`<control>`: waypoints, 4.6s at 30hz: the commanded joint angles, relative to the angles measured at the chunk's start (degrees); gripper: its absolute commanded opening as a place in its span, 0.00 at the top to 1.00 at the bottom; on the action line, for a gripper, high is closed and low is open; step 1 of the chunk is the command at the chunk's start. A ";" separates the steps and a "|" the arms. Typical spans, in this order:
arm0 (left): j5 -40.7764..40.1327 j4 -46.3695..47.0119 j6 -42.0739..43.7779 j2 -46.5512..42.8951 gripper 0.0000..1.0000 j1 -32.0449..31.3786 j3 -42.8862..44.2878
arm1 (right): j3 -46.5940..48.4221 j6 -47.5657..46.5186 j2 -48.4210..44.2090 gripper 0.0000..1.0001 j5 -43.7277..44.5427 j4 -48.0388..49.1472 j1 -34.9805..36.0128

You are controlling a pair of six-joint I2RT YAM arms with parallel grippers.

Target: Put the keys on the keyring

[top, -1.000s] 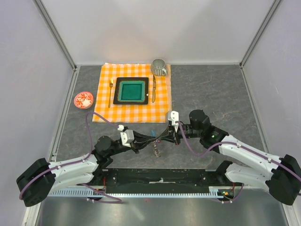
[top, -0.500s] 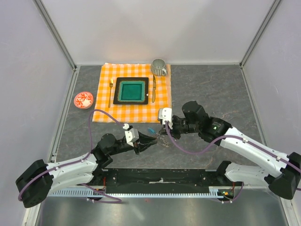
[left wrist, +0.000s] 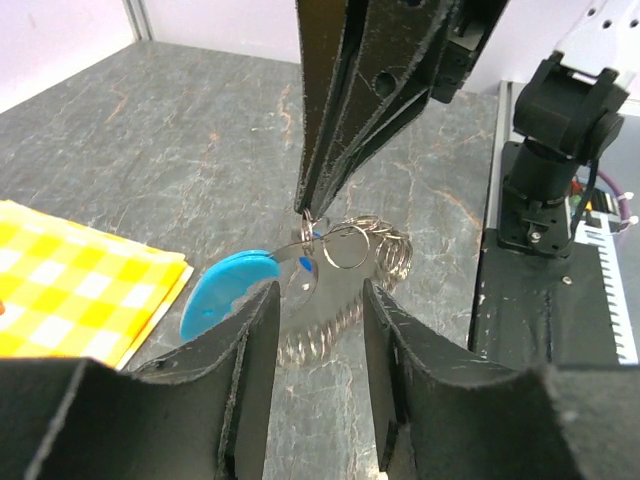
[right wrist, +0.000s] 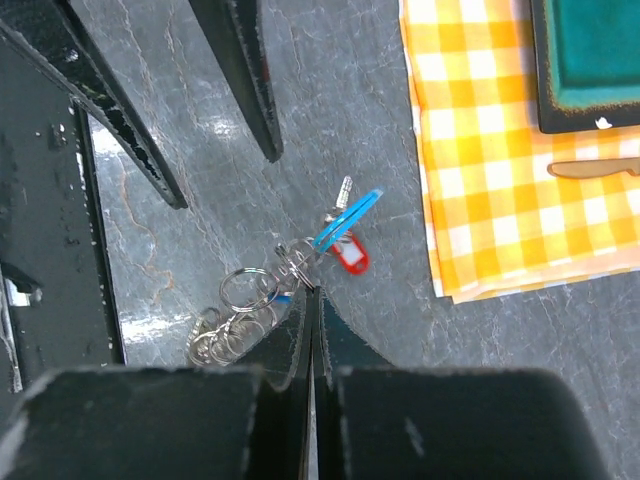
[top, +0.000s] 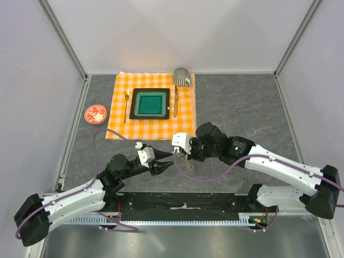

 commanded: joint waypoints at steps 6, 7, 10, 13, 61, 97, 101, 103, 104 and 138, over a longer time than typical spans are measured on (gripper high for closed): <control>-1.39 3.52 4.90 4.85 0.54 -0.31 2.87 | 1.45 -2.67 1.79 1.00 4.79 1.83 3.78; -0.95 4.67 4.90 6.86 0.54 -0.31 2.79 | 1.37 -2.67 1.96 1.00 5.05 2.00 4.05; 0.28 9.42 4.55 9.94 0.55 -0.31 2.87 | 1.28 -2.59 2.49 1.00 5.32 2.27 4.83; 1.60 11.88 4.20 13.37 0.56 -0.31 3.84 | 1.01 -2.50 2.84 1.00 5.67 2.71 5.36; 1.87 -3.58 6.92 18.57 0.79 -0.31 10.34 | -0.48 -1.18 2.93 1.00 7.25 5.43 6.33; -1.82 12.51 2.09 14.96 0.69 -0.31 0.94 | -8.57 6.55 -2.43 1.00 9.63 15.98 6.25; -2.09 10.84 2.27 14.88 0.71 -0.31 1.64 | -9.01 6.29 -2.87 1.00 9.01 16.24 6.25; -2.00 10.40 2.44 15.23 0.71 -0.31 2.34 | -9.09 6.20 -2.43 1.00 8.84 16.24 6.25; -1.74 10.13 2.62 15.49 0.71 -0.31 2.61 | -9.18 6.12 -2.34 1.00 8.75 16.16 6.25; 4.68 2.22 2.18 22.52 0.80 -0.31 9.99 | -10.24 4.62 -0.93 1.00 7.61 16.51 6.33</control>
